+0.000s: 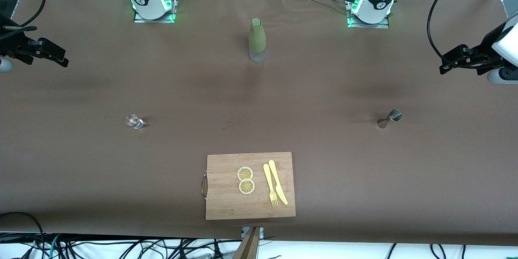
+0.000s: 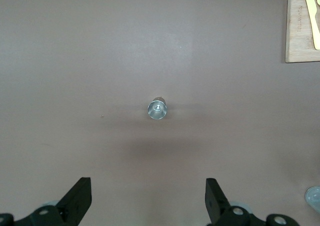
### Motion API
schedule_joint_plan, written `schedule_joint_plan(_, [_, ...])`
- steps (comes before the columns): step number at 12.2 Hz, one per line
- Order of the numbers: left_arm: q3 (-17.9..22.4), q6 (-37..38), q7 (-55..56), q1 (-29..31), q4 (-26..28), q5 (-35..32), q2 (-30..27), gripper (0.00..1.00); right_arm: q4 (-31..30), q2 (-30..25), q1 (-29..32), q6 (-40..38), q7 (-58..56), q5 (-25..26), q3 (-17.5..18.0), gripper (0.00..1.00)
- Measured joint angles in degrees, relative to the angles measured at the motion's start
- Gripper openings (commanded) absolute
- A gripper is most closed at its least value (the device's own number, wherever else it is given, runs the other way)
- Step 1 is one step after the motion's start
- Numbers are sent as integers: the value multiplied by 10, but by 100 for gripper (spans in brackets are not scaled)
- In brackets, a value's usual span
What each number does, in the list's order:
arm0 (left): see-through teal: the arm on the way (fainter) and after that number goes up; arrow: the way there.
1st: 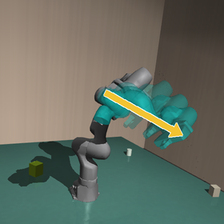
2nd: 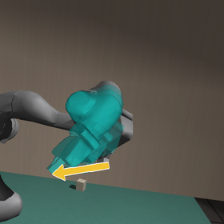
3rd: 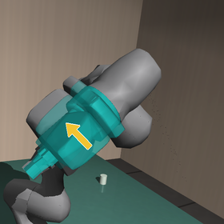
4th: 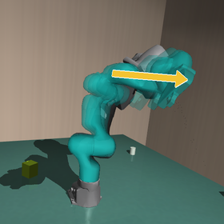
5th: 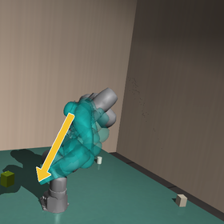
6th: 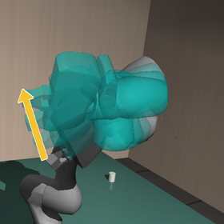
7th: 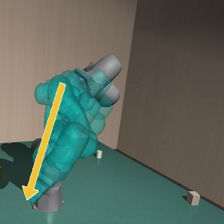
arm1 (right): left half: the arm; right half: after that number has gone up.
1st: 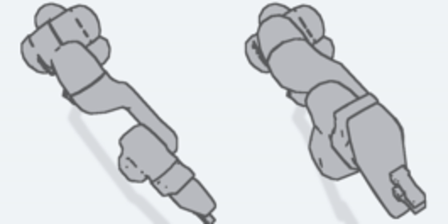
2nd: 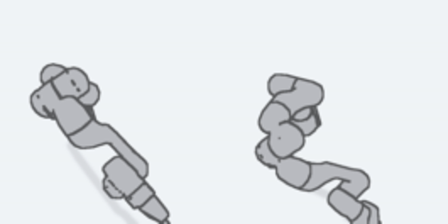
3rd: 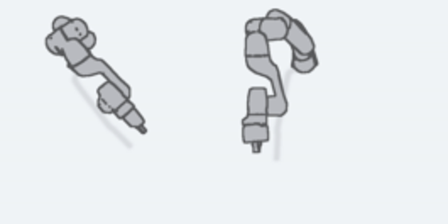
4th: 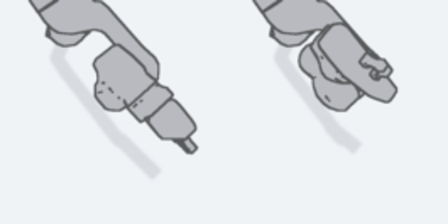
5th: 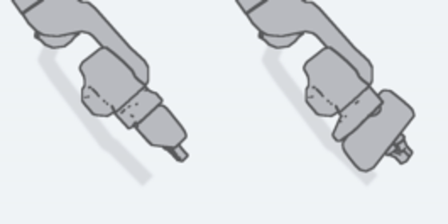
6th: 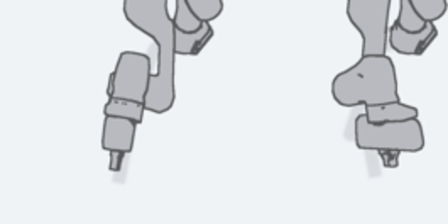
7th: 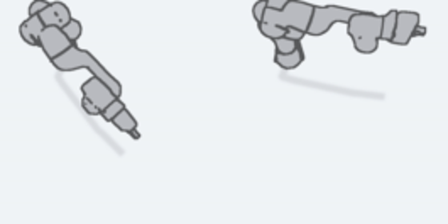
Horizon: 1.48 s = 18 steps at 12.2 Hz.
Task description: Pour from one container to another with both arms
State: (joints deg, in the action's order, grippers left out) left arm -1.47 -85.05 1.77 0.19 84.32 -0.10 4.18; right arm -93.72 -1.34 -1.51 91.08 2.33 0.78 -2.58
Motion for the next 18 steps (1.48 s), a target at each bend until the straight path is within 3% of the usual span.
schedule_joint_plan(18, [-5, 6, -1, 1, 10, 0, 11, 100, 0, 0, 0, 0, 0, 0, 0, 100])
